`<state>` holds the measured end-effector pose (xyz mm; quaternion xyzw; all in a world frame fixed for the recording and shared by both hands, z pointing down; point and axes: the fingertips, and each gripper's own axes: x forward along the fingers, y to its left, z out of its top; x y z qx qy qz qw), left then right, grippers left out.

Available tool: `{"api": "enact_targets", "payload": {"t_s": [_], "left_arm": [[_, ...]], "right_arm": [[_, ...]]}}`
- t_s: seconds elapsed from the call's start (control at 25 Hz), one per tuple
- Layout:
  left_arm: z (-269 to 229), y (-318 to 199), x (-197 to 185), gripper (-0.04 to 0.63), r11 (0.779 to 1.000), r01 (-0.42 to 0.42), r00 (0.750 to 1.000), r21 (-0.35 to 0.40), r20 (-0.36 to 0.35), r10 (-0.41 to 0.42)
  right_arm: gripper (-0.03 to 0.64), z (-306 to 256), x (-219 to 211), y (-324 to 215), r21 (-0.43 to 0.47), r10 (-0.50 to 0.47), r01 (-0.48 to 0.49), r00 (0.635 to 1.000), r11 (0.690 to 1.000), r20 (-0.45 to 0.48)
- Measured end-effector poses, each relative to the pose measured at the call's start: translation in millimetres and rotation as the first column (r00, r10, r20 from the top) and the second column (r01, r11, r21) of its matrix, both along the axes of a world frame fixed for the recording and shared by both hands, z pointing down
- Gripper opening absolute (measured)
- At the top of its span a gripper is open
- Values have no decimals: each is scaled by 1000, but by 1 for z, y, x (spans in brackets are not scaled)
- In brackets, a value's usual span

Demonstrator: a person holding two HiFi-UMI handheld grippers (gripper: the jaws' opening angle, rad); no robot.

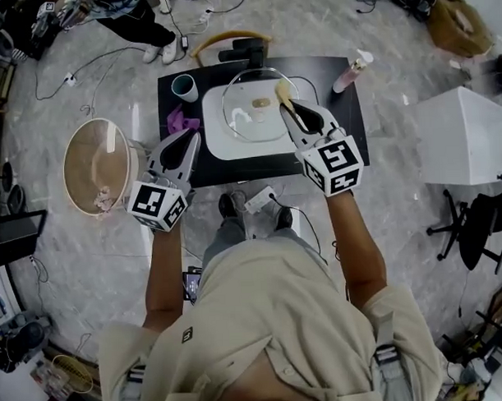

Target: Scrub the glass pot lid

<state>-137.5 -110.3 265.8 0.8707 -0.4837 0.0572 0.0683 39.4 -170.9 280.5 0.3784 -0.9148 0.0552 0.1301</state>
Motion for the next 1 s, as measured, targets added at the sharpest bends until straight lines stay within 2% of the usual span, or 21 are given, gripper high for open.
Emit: {"api": "enact_targets", "payload": {"t_s": [0.24,0.4,0.56,1.0], "left_arm": [[-39,28,19,26,999,-4,1000,54,12,4],[-61,41,29,26,995,-13,1000,104,24,11],[-66,51,38,26,992,-22,999,128,39,17],[-68,73,50,26,991,-10,999,131,46,4]], "right_arm": [[43,-75,32,43,96,-12,4,997,995,81],[40,-105,48,68,145,-19,4,995,989,99],[40,-115,59,84,165,-29,11,993,986,112],[40,-114,73,103,159,-41,22,992,987,122]]}}
